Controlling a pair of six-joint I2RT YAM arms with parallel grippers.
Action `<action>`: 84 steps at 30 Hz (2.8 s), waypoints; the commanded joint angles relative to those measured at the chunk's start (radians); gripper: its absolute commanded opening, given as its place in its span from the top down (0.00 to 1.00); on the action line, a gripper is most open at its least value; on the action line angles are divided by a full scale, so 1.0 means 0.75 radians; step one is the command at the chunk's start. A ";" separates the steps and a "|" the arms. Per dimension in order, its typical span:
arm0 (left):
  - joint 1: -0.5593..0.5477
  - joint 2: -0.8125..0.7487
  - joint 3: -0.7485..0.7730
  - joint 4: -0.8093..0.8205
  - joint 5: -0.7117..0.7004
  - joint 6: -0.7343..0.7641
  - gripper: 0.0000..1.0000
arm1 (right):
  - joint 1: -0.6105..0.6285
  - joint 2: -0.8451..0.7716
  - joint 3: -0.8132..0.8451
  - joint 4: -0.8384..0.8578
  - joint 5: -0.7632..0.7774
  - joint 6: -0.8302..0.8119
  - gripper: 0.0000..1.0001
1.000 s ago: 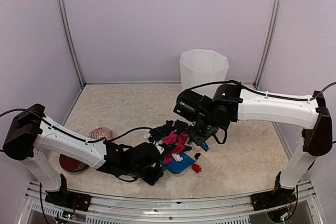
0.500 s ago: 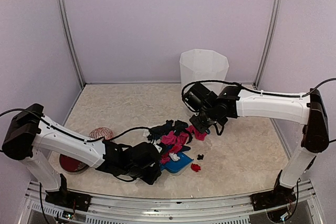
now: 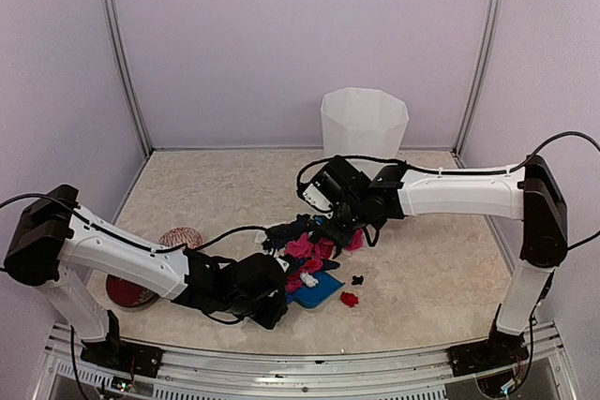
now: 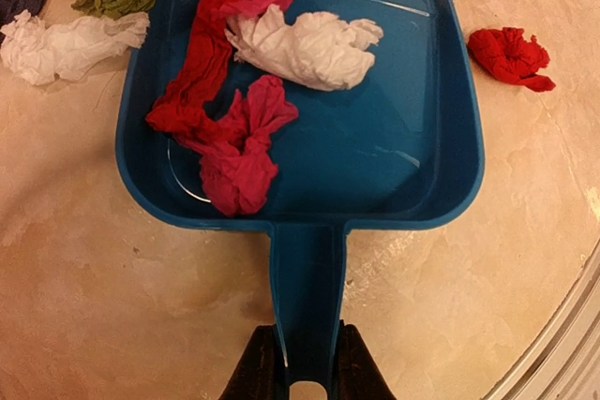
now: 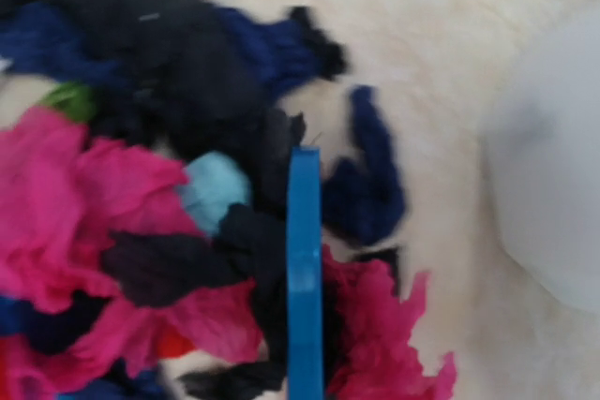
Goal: Sweep away the paper scraps from the table
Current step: Sweep the paper scraps into the dustpan, then dump the paper scraps in the dustpan into the trash bin.
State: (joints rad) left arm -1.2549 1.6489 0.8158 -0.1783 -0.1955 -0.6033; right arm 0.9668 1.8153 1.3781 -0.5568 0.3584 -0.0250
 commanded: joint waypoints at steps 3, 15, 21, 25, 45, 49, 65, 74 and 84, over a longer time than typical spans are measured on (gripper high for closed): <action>0.023 0.055 0.019 -0.083 -0.001 -0.018 1.00 | 0.104 -0.056 -0.023 -0.072 -0.126 -0.033 1.00; 0.023 0.068 0.021 -0.048 0.001 -0.012 1.00 | 0.220 -0.149 -0.049 -0.202 -0.138 0.098 1.00; 0.013 0.036 -0.001 -0.019 -0.041 -0.013 1.00 | 0.221 -0.172 -0.033 -0.239 -0.009 0.151 1.00; 0.004 0.035 -0.004 -0.020 -0.080 -0.012 1.00 | 0.219 -0.173 -0.007 -0.272 0.077 0.192 1.00; -0.063 -0.130 -0.004 0.042 -0.316 0.048 1.00 | 0.122 -0.415 -0.065 -0.302 0.282 0.386 1.00; -0.073 -0.179 -0.002 0.049 -0.361 0.063 1.00 | 0.107 -0.445 -0.092 -0.285 0.270 0.394 1.00; -0.068 -0.249 0.195 -0.121 -0.470 0.190 1.00 | 0.037 -0.594 -0.239 -0.209 0.305 0.436 1.00; -0.022 -0.249 0.427 -0.266 -0.443 0.286 1.00 | -0.053 -0.773 -0.451 -0.101 0.254 0.481 1.00; 0.084 -0.197 0.793 -0.454 -0.356 0.415 1.00 | -0.090 -0.886 -0.593 -0.016 0.201 0.498 1.00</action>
State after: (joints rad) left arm -1.2198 1.4849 1.3064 -0.4458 -0.4946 -0.3508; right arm 0.9131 1.1862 0.9627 -0.6212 0.5270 0.3313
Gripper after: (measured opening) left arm 0.136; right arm 0.037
